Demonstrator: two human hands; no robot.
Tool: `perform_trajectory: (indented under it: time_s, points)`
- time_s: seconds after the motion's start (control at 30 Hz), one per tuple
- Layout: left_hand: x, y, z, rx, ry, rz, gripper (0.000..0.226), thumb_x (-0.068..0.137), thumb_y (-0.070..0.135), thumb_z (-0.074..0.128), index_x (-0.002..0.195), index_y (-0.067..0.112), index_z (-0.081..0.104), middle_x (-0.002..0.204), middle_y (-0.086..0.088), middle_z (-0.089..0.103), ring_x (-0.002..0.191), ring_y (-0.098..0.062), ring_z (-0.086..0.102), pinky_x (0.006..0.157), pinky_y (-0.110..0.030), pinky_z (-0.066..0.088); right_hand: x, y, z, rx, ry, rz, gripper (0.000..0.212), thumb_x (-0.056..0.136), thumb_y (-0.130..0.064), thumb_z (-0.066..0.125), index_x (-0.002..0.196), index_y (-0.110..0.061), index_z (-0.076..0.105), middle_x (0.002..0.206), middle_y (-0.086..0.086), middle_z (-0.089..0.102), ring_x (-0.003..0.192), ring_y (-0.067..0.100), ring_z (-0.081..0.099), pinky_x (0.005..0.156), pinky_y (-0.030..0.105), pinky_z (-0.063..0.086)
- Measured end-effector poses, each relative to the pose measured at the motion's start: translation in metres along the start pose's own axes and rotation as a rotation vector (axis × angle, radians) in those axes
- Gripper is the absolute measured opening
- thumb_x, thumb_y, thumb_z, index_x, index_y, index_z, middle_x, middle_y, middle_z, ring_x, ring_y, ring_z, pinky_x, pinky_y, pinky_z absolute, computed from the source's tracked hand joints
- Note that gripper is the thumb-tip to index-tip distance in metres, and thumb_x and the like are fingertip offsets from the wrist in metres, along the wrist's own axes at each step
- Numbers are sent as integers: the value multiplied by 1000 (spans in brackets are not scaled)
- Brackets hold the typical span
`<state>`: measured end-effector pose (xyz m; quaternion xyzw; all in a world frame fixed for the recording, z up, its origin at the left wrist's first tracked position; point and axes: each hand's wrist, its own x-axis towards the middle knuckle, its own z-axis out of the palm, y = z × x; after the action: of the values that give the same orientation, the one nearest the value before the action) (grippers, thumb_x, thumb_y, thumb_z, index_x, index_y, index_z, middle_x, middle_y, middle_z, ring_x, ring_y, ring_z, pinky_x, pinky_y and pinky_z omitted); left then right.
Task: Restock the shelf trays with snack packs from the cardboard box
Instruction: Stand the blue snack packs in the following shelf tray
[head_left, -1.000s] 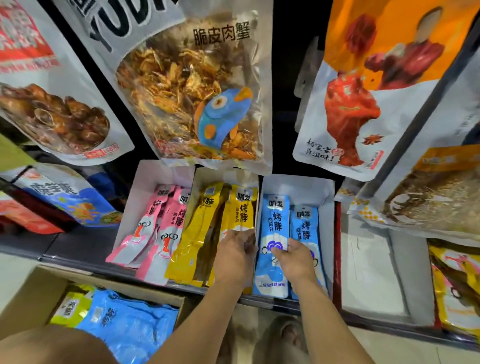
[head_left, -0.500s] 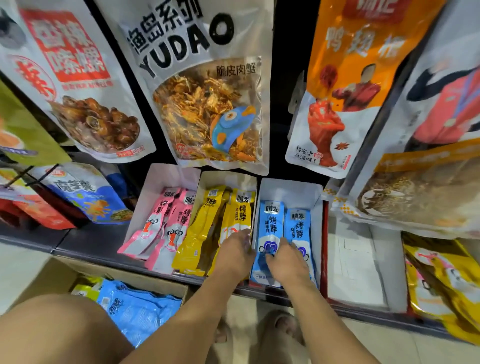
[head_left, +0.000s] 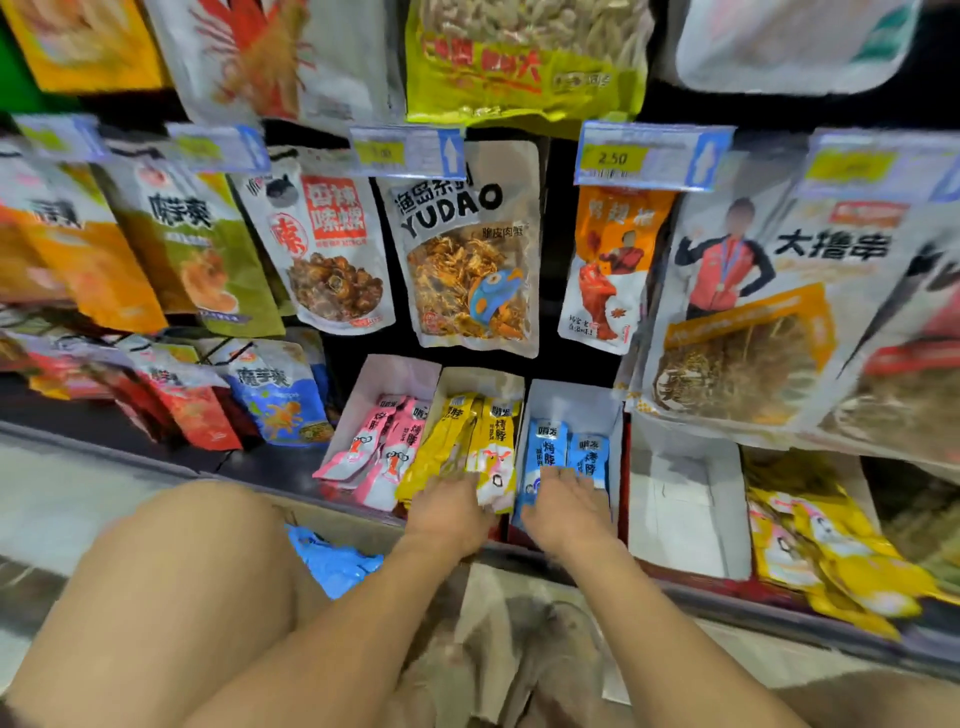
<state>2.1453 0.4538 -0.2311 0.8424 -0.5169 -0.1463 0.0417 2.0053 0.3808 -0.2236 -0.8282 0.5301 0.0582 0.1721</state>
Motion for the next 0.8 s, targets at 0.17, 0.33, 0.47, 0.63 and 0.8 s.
perform_trajectory:
  time_s: [0.17, 0.33, 0.47, 0.63, 0.8]
  points:
    - [-30, -30, -16, 69, 33, -35, 47, 90, 40, 50, 133, 21, 53, 128, -7, 59, 118, -31, 53, 94, -40, 46, -22, -29, -6, -69, -7, -69, 60, 95, -30, 51, 149, -13, 35, 151, 13, 41, 140, 36, 35, 112, 51, 33]
    - [-49, -73, -34, 93, 80, -111, 37, 88, 40, 49, 117, 18, 57, 120, -6, 62, 115, -31, 54, 90, -42, 46, -24, -70, 3, -95, 20, -183, 60, 95, -34, 51, 148, -13, 35, 150, 13, 40, 139, 37, 35, 111, 53, 32]
    - [-58, -115, -38, 93, 65, -187, 46, 89, 42, 49, 130, 20, 52, 130, -5, 58, 122, -31, 49, 97, -42, 42, -18, -113, 15, -124, 6, -280, 61, 94, -36, 50, 148, -10, 34, 150, 16, 39, 140, 39, 33, 111, 54, 32]
    - [-68, -184, -26, 54, 33, -286, 44, 91, 46, 48, 125, 19, 54, 129, -5, 58, 121, -28, 50, 99, -40, 44, -10, -166, 40, -182, -20, -404, 66, 92, -40, 54, 149, -14, 34, 147, 12, 42, 137, 36, 37, 109, 51, 34]
    - [-72, -240, -10, -68, -29, -451, 50, 92, 46, 50, 133, 17, 50, 135, -8, 54, 129, -30, 47, 102, -40, 43, 1, -213, 86, -237, -84, -498, 64, 91, -42, 55, 145, -13, 37, 145, 11, 44, 133, 34, 42, 104, 49, 39]
